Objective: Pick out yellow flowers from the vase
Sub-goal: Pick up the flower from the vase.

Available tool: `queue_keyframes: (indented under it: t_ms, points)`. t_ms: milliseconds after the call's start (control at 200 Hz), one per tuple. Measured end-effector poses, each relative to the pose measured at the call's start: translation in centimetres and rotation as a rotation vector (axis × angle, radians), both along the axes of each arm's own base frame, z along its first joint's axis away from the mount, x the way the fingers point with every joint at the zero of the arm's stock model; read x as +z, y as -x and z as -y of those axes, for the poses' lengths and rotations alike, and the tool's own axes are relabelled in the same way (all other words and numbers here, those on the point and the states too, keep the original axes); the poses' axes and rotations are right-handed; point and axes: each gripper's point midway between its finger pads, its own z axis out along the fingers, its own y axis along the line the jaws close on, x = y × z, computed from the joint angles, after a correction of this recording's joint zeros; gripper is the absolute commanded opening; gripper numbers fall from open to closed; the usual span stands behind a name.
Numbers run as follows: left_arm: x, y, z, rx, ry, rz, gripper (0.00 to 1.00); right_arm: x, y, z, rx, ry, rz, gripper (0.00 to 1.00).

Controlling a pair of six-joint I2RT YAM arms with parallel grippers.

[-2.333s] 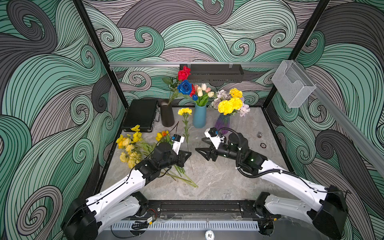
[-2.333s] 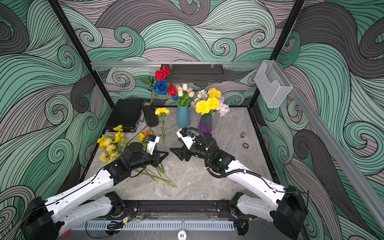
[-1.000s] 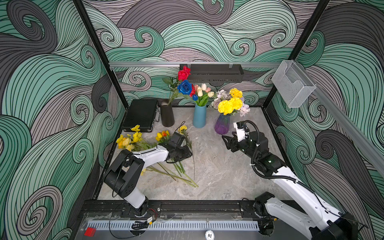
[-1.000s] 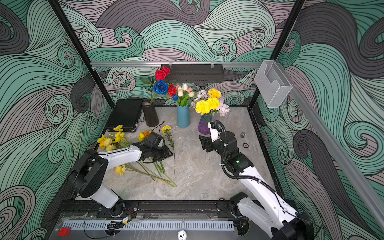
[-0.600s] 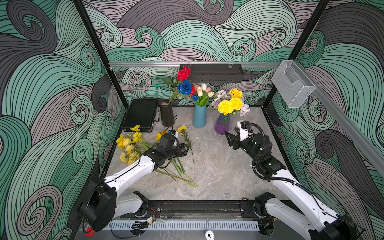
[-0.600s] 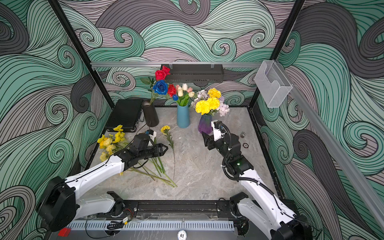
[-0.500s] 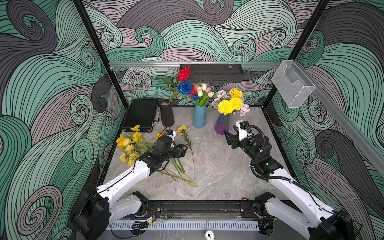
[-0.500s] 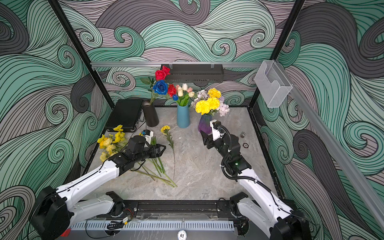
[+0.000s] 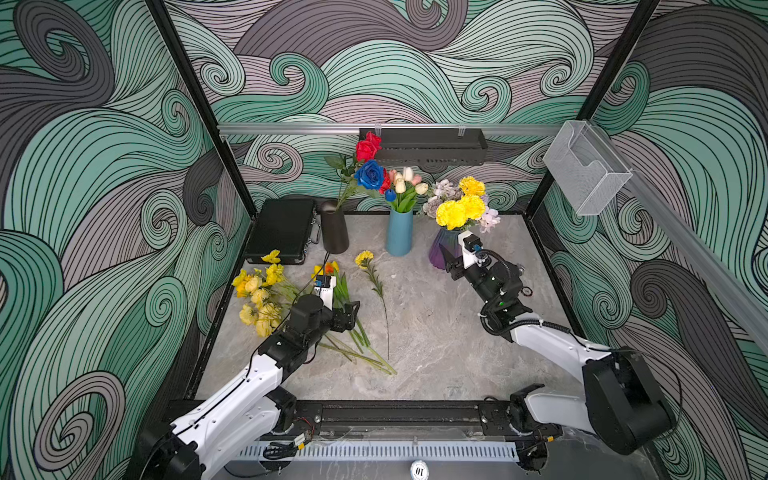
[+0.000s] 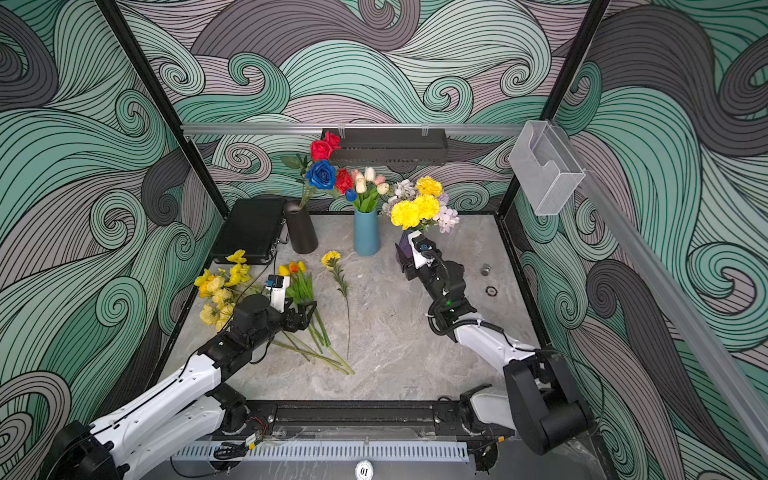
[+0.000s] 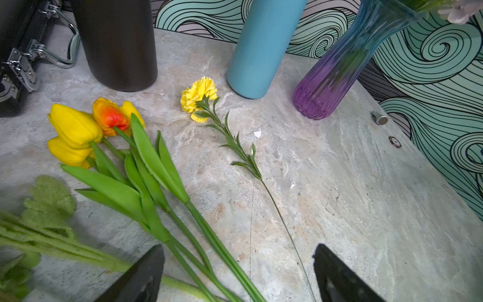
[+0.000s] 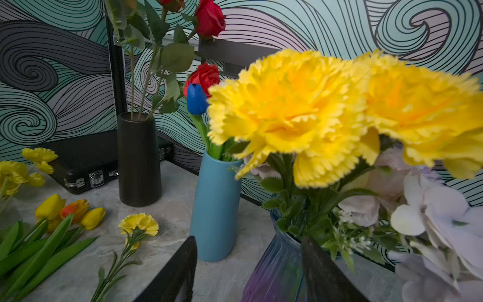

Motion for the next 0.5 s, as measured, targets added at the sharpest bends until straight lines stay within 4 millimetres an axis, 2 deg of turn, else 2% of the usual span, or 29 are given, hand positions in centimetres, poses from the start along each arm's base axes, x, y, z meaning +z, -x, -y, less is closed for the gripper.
queue_keyframes:
  t_ms: [135, 340, 500]
  points:
    - [0.3, -0.4, -0.8, 0.024, 0.006, 0.028, 0.90, 1.1, -1.4, 0.2, -0.017, -0.006, 0.034, 0.50]
    - [0.7, -0.6, -0.8, 0.019, 0.020, 0.041, 0.90, 2.1, -2.7, -0.3, -0.007, -0.012, 0.055, 0.47]
    - [1.0, -0.7, -0.5, 0.007, 0.033, 0.050, 0.91, 1.3, -3.5, -0.6, -0.008, -0.006, 0.039, 0.42]
